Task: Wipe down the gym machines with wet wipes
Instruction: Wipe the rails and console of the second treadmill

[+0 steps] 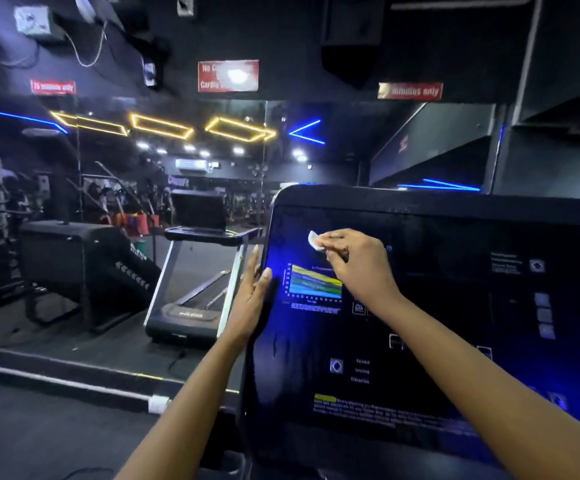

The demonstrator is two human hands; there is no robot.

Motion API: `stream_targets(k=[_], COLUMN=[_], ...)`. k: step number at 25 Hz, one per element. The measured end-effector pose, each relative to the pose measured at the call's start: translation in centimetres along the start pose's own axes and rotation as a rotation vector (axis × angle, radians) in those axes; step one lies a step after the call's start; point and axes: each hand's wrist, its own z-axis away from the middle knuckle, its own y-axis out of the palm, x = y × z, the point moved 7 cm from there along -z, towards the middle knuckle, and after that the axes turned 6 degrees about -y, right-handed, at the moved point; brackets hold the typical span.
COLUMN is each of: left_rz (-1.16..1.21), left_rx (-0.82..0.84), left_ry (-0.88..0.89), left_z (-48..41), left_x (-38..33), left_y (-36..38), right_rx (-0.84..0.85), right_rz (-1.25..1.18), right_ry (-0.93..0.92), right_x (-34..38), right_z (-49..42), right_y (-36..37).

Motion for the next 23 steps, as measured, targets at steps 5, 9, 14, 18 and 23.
stream_targets(k=[5, 9, 14, 18, 23], left_rz=[-0.016, 0.031, 0.099, 0.211, 0.162], left_rx=[0.012, -0.002, 0.044, 0.052, 0.061], left_ry=[0.008, 0.027, 0.032, 0.026, 0.054], left_z=[-1.1, -1.4, -1.1, -1.4, -1.0], left_x=[1.3, 1.7, 1.5, 2.5, 1.9], left_y=[0.6, 0.7, 1.1, 1.2, 1.0], right_rx=[-0.001, 0.175, 0.281, 0.29, 0.186], right_rz=[0.129, 0.329, 0.473, 0.413, 0.287], right_ry=[-0.078, -0.166, -0.328, -0.453, -0.417], right_x=[-0.7, -0.4, 1.9, 3.1, 2.4], right_z=[-5.3, -8.1, -4.1, 3.2, -0.2], right_y=[1.4, 5.1, 9.0, 9.4, 5.7])
